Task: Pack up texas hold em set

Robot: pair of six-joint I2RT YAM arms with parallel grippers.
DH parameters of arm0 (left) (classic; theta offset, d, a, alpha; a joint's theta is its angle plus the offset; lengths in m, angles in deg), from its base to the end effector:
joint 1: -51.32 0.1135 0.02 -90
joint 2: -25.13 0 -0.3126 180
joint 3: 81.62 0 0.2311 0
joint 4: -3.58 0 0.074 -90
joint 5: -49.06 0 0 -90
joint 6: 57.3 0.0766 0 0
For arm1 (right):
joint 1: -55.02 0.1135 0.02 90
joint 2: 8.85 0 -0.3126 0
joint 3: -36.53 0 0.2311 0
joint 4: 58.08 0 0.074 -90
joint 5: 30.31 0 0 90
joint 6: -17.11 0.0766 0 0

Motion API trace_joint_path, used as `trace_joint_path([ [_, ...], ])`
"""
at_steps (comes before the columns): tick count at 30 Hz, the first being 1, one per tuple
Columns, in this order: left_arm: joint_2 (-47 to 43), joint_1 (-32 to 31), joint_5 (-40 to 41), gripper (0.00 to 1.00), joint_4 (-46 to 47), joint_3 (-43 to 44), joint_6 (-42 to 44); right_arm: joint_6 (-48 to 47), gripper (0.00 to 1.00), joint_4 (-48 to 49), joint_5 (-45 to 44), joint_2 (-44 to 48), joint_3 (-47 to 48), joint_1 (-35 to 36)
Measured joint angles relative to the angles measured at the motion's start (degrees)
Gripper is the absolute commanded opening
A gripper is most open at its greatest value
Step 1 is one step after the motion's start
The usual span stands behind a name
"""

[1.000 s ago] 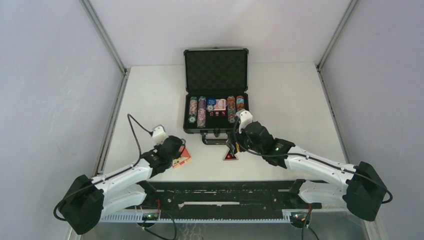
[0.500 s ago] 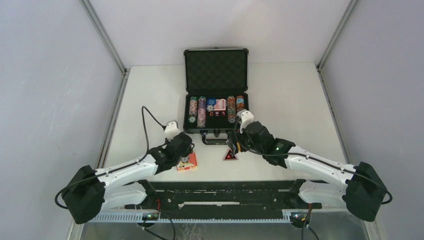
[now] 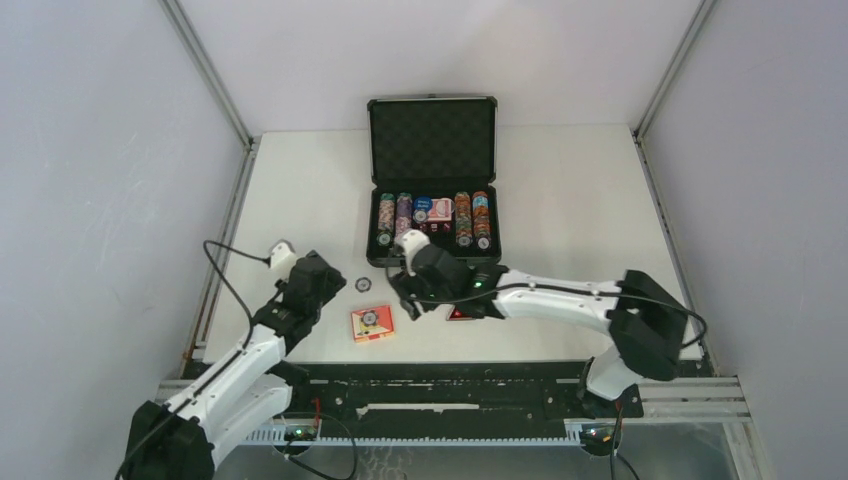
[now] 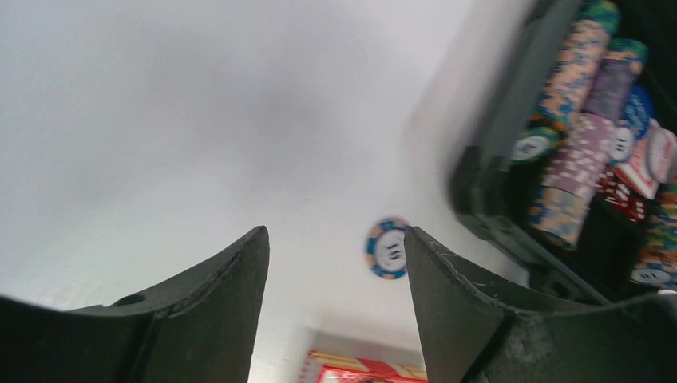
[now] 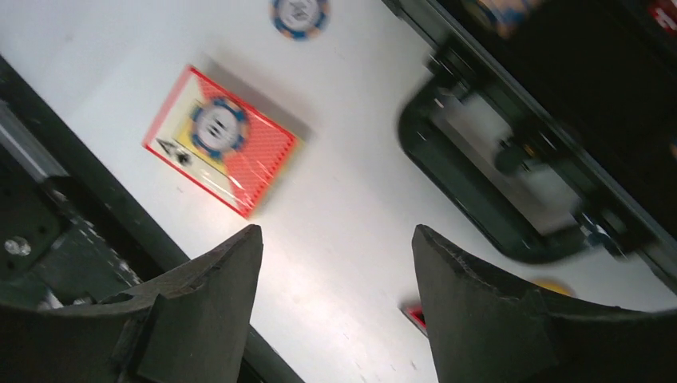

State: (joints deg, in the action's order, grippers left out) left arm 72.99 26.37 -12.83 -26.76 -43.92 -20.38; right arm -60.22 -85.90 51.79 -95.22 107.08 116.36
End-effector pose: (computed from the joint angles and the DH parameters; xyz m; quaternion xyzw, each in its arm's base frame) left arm 0.1470 -0.0286 0.2126 -0.3127 0.8298 -0.0843 0.4544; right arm 0.1680 0.2854 0.2590 -0.3532 0.8468 0.1858 0.3517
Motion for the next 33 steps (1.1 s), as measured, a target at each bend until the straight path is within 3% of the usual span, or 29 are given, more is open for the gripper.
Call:
trace_joint_path([
  [4, -3.1, 5.3, -2.9, 0.66, 0.9, -5.1, 0.1, -0.5, 0.83, -1.1, 0.5, -9.2, 9.8, 2.9],
  [15, -4.0, 8.3, -7.7, 0.66, 4.3, -8.1, 0.0, -0.4, 0.84, -7.5, 1.9, -27.6, 27.9, 7.3],
  [33, -4.0, 9.6, -12.4, 0.65, 6.5, -9.7, 0.0, 2.3, 0.82, -9.5, -2.7, -30.0, 27.0, 8.8],
])
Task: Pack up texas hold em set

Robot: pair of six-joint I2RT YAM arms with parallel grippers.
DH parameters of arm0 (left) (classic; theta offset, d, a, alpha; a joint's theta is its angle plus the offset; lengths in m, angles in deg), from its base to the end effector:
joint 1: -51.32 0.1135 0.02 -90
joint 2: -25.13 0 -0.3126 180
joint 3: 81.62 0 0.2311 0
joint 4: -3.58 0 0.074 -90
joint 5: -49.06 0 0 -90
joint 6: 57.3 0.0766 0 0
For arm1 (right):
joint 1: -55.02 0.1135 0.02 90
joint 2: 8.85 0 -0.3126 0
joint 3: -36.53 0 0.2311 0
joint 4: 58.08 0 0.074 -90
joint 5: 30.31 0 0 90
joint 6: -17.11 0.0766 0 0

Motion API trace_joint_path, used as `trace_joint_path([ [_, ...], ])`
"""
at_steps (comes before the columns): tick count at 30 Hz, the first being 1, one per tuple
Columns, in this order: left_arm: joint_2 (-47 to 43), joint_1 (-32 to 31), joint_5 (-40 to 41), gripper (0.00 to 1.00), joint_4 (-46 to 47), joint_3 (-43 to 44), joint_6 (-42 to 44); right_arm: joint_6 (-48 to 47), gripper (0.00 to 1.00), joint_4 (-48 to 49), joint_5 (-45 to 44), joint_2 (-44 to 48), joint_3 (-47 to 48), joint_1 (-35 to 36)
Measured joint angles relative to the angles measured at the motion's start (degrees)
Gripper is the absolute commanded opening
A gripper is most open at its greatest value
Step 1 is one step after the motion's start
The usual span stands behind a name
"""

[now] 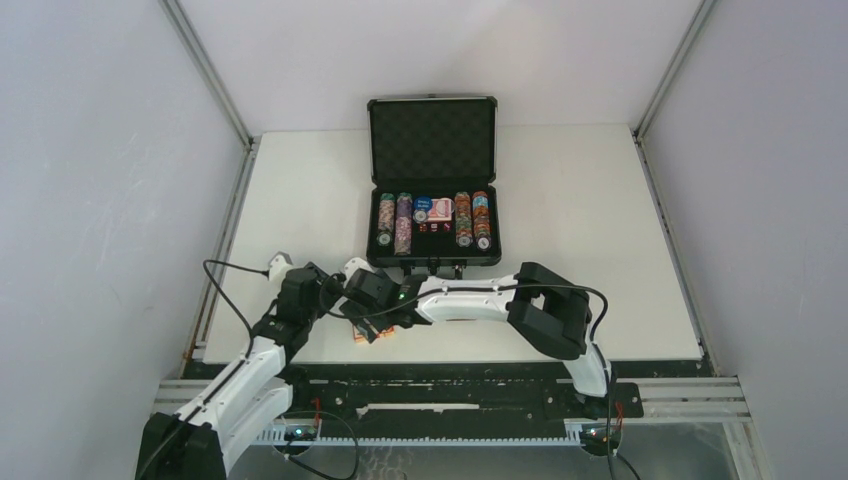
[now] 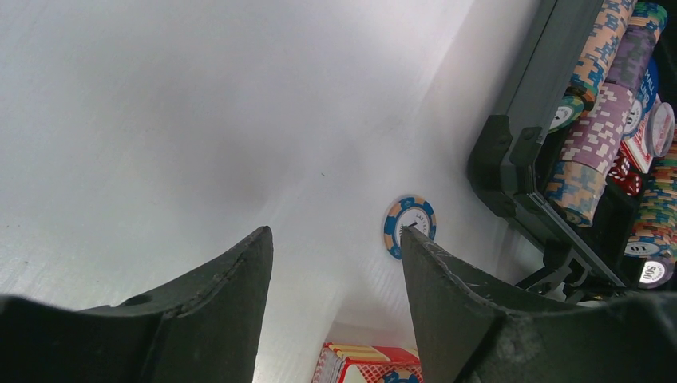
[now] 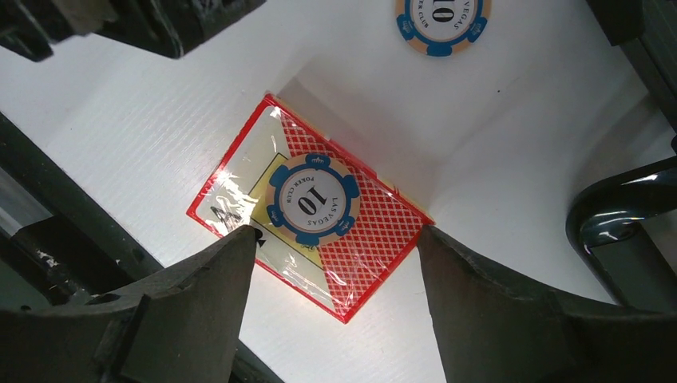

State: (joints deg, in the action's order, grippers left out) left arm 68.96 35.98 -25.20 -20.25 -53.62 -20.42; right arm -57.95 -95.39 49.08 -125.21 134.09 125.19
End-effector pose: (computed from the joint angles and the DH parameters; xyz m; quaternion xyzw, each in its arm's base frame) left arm 0.1314 -0.0145 0.1727 -0.3454 0.8294 -0.1345 0.4180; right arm 0.1696 0.4287 0.1952 -0.4176 0.8565 0.1311 0.2736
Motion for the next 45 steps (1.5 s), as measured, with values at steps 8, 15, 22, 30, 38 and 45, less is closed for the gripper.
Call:
trace_joint_path([
  [8, 0.1, 0.0, -0.5, 0.64, 0.7, 0.0, 0.0, 0.7, 0.80, 0.2, -0.8, -0.1, 0.0, -1.1],
  [15, 1.4, 0.1, -1.4, 0.63, 1.0, 0.0, 0.1, 0.8, 0.79, 0.5, -0.9, -0.1, 0.0, -2.6],
  [22, 1.8, 0.1, -2.1, 0.63, 1.4, 0.0, 0.1, 0.3, 0.80, 0.6, -0.5, -0.1, 0.0, -2.2],
  [30, 1.8, 0.1, -2.5, 0.63, 1.5, 0.0, 0.2, -0.7, 0.80, 0.5, 0.8, -0.8, 2.5, -2.1],
  [38, 1.8, 0.1, -2.5, 0.62, 1.9, 0.0, 0.2, -1.6, 0.79, 0.4, 1.2, -3.1, 5.4, -2.2],
  [45, 1.8, 0.1, -2.6, 0.62, 1.9, 0.0, 0.2, -1.6, 0.73, 0.0, 1.7, -4.0, 5.4, -2.2],
])
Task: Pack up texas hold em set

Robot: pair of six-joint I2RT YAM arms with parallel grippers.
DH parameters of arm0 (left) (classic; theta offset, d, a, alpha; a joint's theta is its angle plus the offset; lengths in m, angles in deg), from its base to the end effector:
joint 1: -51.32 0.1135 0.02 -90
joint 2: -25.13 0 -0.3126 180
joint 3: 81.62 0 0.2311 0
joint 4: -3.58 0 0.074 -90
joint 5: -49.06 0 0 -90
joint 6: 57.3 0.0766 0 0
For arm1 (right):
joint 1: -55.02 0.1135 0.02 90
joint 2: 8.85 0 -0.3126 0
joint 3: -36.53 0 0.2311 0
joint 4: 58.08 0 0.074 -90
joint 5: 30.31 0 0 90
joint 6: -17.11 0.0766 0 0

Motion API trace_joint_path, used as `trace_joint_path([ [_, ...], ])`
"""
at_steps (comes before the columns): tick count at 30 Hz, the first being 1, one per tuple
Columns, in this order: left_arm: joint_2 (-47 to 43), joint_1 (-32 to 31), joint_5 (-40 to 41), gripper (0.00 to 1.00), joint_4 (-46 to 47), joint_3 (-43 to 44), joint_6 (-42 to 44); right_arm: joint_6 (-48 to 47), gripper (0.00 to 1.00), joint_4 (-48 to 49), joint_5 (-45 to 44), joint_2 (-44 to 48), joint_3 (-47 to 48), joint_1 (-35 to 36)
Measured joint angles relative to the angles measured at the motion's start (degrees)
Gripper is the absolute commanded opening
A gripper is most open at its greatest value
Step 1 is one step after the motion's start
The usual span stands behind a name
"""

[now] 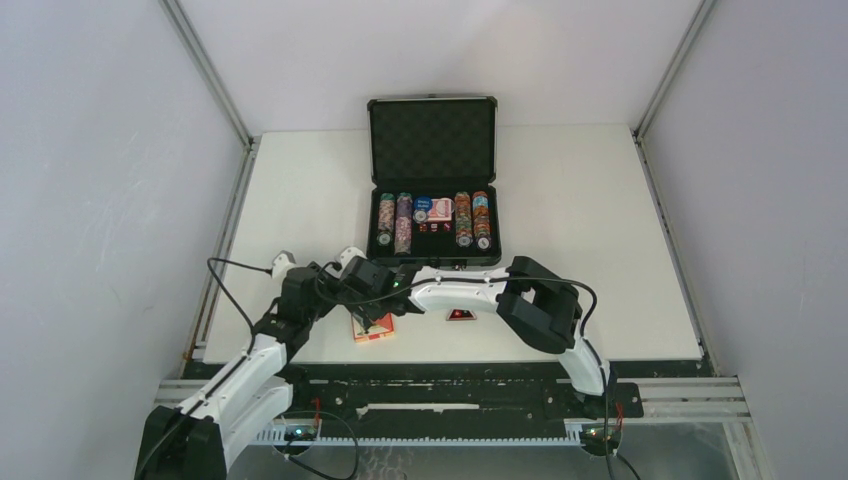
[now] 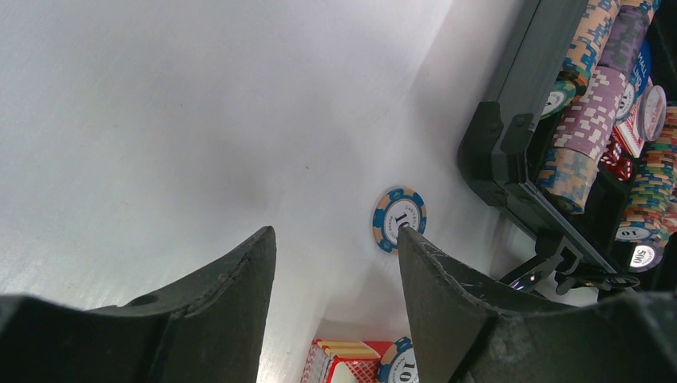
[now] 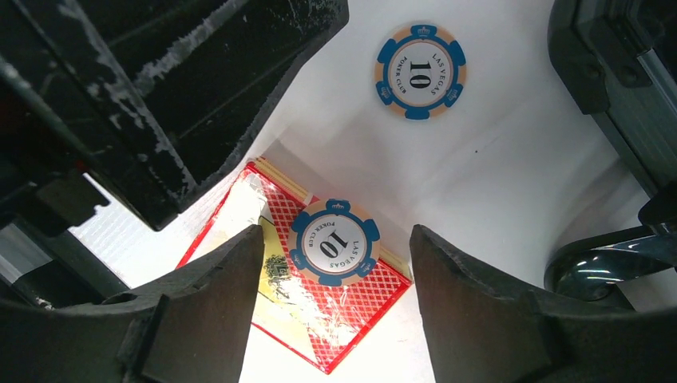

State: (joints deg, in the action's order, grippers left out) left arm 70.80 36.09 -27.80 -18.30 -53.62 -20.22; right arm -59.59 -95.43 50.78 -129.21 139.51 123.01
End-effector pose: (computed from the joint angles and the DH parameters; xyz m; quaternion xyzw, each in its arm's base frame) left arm 0.1361 -0.0190 0.1723 -0.3364 0.8348 -0.1515 0.4087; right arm 0.1928 0.4452 0.1920 -0.4155 0.8548 0.1406 0.2774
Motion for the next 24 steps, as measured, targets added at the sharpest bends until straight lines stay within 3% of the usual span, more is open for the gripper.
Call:
trace_joint_path([
  [10, 0.6, 0.0, -0.4, 0.62, 0.4, 0.0, 0.0, 0.0, 0.63, -0.1, -0.4, 0.0, 0.0, 0.0],
  [24, 1.1, 0.0, -1.4, 0.61, 1.3, 0.0, 0.0, 0.1, 0.57, -0.3, -2.6, 0.0, 0.0, 0.3],
])
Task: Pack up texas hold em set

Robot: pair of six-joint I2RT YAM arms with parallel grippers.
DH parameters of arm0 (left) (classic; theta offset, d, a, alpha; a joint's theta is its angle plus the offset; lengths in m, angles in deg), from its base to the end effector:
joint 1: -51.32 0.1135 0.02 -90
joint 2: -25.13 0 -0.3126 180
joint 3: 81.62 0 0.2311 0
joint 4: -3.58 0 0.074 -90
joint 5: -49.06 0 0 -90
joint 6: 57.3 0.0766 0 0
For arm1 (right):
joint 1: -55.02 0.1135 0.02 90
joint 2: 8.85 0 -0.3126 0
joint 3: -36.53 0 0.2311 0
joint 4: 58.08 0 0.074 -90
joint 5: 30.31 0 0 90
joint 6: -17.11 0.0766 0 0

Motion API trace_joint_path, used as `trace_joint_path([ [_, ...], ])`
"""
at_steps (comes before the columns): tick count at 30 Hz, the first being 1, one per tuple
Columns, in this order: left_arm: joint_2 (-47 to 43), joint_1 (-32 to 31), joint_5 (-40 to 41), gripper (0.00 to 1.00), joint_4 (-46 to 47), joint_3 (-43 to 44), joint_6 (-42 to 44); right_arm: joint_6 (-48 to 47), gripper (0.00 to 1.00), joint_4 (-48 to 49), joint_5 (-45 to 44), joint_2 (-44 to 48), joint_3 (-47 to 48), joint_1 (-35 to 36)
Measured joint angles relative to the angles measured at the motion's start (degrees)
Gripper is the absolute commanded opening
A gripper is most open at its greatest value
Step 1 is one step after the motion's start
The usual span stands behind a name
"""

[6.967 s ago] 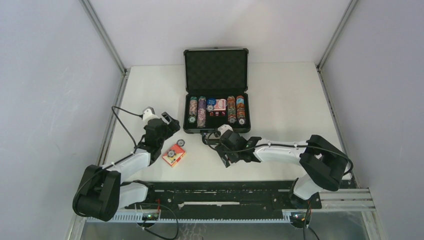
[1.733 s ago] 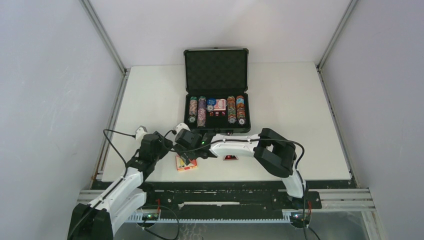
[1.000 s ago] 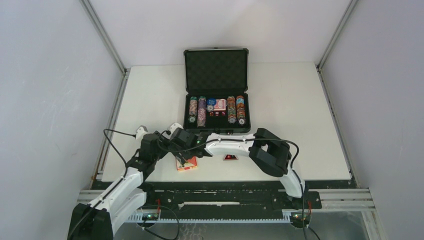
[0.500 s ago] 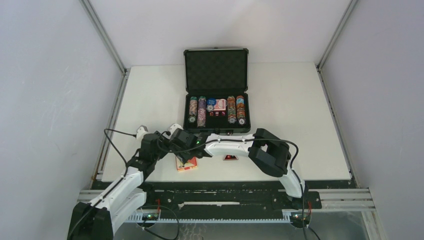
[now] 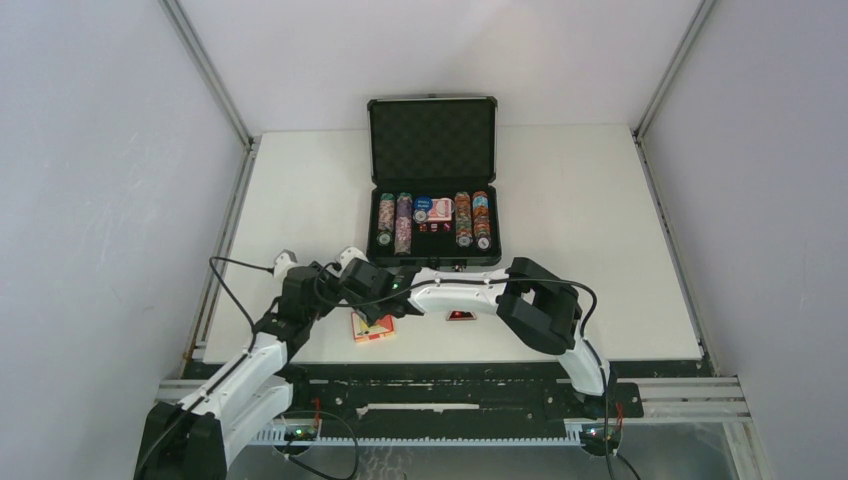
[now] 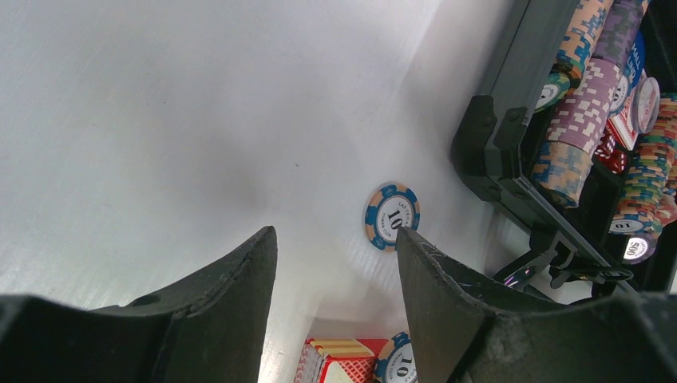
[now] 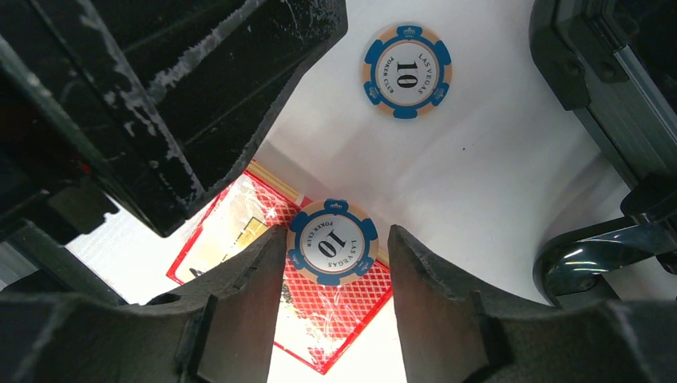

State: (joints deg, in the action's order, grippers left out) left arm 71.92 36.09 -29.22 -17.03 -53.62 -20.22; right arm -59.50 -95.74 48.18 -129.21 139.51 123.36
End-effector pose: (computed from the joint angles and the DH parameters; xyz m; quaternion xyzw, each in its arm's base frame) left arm 0.1391 -0.0217 0.1723 -0.3318 0.8371 -0.1617 0.4038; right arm 0.1928 0.4441 0.1920 -0.4111 0.8559 0.1232 0.2886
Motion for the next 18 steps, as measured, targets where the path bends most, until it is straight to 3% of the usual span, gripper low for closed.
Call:
trace_joint_path([
  [18, 0.1, 0.0, -0.4, 0.61, 0.4, 0.0, 0.0, 0.0, 0.44, 0.2, 1.2, 0.0, -0.1, 0.0],
])
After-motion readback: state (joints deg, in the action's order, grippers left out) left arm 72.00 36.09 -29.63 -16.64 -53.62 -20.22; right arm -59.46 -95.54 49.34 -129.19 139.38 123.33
